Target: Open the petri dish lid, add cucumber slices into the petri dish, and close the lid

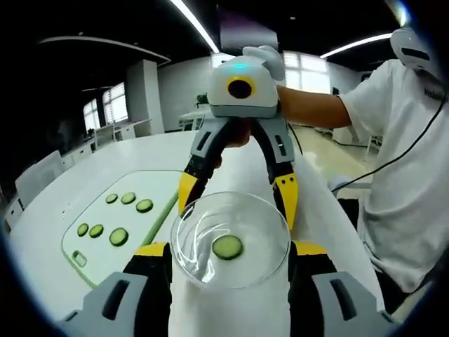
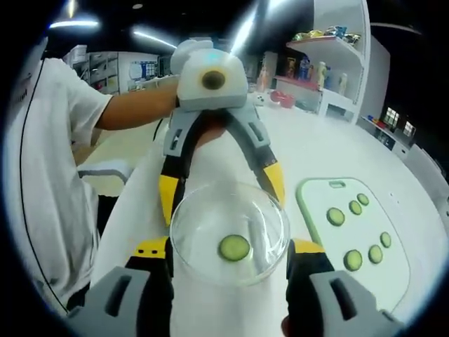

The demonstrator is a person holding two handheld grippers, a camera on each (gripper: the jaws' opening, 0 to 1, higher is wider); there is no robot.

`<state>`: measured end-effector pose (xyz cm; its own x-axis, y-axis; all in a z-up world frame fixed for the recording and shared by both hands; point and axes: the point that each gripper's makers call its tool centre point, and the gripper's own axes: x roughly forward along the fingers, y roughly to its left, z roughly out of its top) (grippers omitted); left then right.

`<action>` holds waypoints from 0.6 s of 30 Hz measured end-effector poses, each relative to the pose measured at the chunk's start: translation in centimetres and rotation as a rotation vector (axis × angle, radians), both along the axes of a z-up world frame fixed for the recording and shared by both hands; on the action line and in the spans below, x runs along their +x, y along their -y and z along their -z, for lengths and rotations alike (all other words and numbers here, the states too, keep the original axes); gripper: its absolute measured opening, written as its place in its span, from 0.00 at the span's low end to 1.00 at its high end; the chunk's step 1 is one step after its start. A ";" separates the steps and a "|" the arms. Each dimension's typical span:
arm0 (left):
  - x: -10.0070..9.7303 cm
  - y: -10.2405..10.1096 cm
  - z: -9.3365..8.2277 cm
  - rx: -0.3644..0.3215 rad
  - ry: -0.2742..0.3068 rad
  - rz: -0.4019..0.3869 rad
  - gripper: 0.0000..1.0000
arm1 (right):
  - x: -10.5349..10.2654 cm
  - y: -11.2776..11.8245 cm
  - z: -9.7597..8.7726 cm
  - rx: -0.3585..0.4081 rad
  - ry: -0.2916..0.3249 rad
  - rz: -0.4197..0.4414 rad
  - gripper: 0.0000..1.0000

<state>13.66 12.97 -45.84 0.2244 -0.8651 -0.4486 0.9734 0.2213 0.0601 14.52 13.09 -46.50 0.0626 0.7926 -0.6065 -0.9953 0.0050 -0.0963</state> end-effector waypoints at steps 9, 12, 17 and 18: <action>0.1 -0.1 0.3 0.005 -0.007 0.002 0.67 | 0.0 0.0 0.3 -0.002 -0.007 0.001 0.64; 0.2 0.0 0.4 0.008 -0.006 0.002 0.67 | 0.1 0.1 0.5 -0.002 -0.005 0.004 0.64; 0.3 0.1 0.7 0.006 -0.009 0.003 0.67 | 0.2 0.2 0.7 -0.007 -0.009 0.006 0.64; 0.3 0.1 0.8 0.006 -0.009 0.002 0.67 | 0.2 0.2 0.7 -0.007 -0.009 0.005 0.64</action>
